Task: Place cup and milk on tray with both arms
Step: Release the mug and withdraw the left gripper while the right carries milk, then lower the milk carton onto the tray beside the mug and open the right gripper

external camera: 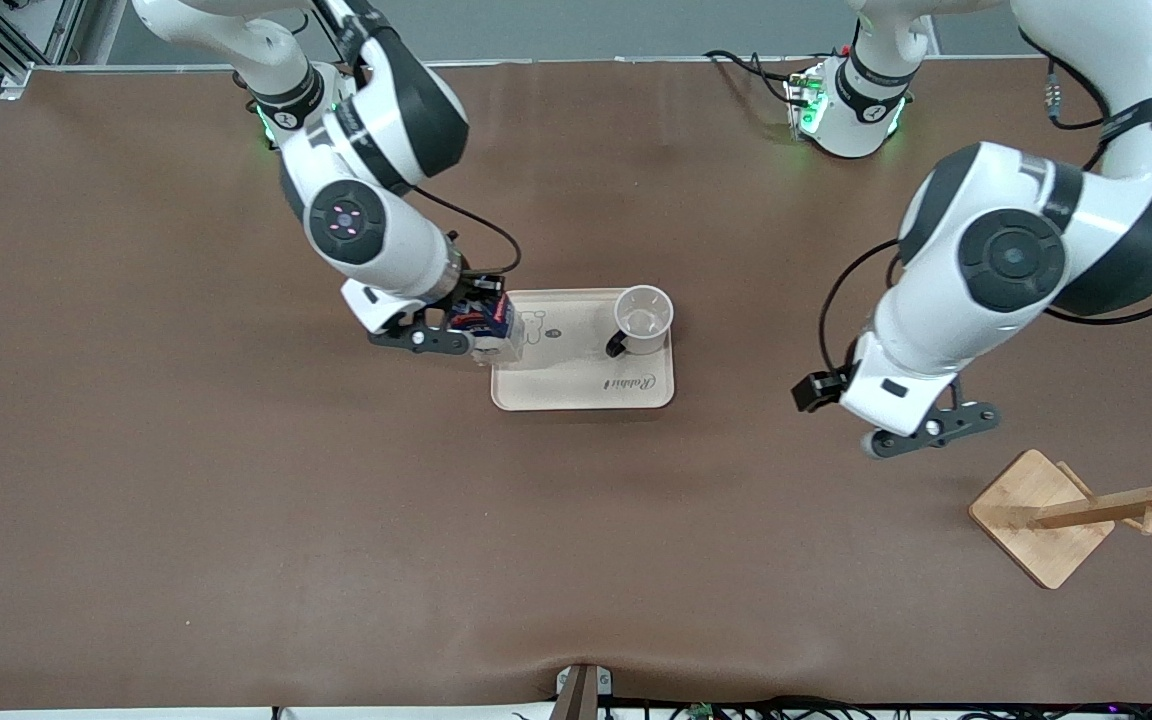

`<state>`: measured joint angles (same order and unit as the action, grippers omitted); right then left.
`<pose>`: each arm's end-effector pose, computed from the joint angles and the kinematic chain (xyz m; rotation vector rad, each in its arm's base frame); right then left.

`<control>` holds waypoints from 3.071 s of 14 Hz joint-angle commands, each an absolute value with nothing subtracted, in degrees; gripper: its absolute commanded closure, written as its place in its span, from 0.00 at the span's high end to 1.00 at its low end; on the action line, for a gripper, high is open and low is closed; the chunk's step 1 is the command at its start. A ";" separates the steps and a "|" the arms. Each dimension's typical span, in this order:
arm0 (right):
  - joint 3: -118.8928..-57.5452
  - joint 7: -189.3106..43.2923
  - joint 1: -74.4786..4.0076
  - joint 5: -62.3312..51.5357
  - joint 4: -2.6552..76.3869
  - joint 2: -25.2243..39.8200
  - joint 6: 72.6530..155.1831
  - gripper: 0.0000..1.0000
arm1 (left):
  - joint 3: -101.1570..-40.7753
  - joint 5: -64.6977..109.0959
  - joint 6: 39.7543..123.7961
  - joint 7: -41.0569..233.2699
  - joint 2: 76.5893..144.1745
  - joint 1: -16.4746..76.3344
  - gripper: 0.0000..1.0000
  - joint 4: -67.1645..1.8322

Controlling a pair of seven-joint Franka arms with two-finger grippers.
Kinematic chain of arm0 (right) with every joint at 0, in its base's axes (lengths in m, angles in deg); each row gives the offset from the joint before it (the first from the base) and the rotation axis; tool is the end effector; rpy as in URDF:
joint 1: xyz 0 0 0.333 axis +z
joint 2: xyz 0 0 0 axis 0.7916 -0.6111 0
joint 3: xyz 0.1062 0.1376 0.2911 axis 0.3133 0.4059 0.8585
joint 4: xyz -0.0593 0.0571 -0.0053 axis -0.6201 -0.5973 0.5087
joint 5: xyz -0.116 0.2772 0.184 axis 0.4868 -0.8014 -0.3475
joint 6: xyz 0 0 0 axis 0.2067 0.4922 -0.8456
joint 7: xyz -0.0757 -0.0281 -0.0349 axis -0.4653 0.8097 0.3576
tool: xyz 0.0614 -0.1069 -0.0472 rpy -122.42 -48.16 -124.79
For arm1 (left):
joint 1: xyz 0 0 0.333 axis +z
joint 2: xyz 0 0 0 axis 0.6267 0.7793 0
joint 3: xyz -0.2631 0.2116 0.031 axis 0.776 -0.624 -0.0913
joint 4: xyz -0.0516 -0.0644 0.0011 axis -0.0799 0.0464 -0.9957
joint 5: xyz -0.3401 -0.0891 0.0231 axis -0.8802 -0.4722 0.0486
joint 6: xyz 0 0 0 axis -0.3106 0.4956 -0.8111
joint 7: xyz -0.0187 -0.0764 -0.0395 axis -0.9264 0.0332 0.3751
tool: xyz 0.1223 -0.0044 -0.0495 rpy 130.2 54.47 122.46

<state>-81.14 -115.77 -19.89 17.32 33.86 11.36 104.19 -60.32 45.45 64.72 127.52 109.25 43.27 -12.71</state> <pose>0.4854 0.3568 0.4120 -3.0055 0.2291 0.4210 0.6153 -0.1849 0.4911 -3.0741 -0.3481 -0.0052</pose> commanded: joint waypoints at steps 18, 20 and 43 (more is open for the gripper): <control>-81.98 -122.51 -13.40 19.67 31.63 5.27 109.22 1.00 | -60.20 46.31 61.29 109.34 97.86 54.62 1.00 -13.73; -81.98 -122.43 -13.57 19.32 30.23 5.36 108.52 1.00 | -60.03 46.31 61.12 109.08 97.07 55.59 1.00 -13.73; -82.24 -86.42 -50.73 31.90 24.71 26.77 82.80 1.00 | -83.49 33.65 56.28 97.21 76.41 40.74 1.00 -28.41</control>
<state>-83.38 -90.67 -46.30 34.18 13.77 19.20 76.51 -82.82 34.65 56.09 97.57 78.70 41.26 -26.46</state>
